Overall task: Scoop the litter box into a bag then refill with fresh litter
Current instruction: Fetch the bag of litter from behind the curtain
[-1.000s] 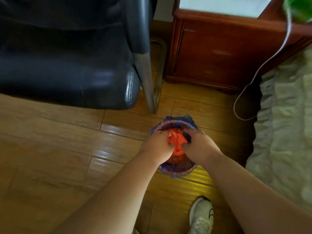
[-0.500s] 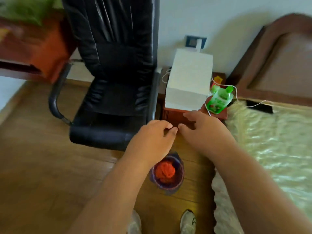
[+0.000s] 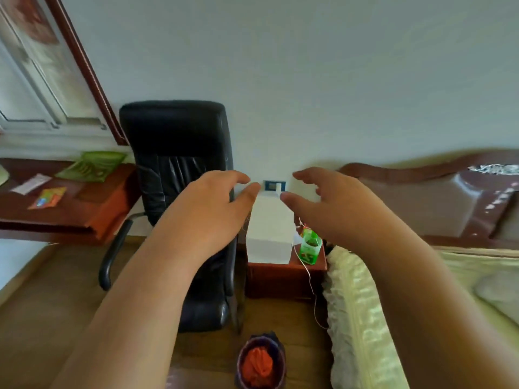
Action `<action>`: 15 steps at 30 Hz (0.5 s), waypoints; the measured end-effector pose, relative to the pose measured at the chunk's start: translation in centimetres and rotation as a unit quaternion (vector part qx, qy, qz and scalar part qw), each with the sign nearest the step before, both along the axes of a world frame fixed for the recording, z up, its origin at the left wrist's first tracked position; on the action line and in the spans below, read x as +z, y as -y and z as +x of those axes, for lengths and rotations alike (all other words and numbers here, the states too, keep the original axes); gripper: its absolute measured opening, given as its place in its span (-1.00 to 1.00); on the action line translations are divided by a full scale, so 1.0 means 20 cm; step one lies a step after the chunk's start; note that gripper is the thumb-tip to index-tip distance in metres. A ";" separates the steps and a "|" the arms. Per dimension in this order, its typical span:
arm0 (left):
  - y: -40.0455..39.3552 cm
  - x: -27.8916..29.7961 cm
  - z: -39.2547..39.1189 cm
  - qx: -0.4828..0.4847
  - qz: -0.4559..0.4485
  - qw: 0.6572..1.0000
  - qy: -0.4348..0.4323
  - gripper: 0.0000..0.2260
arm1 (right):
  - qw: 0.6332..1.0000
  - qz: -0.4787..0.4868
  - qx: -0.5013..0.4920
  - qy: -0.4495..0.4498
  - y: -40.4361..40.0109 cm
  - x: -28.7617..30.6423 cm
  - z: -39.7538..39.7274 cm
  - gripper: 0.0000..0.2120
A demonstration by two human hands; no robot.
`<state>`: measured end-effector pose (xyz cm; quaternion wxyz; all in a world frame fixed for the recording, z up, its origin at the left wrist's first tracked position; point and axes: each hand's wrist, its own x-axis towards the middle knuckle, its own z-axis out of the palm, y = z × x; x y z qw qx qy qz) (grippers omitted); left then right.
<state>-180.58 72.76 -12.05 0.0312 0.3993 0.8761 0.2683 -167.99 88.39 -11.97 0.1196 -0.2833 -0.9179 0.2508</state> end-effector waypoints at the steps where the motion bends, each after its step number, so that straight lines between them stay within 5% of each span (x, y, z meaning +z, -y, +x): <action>1: -0.01 0.06 0.04 -0.001 0.004 1.000 -0.010 -0.56 | 1.000 0.010 0.002 -0.009 -0.01 0.05 0.04 -0.43; 15: -0.19 0.19 0.31 -0.049 0.016 0.998 -0.022 -0.58 | 0.996 0.064 -0.051 -0.029 -0.16 0.24 0.39 -0.37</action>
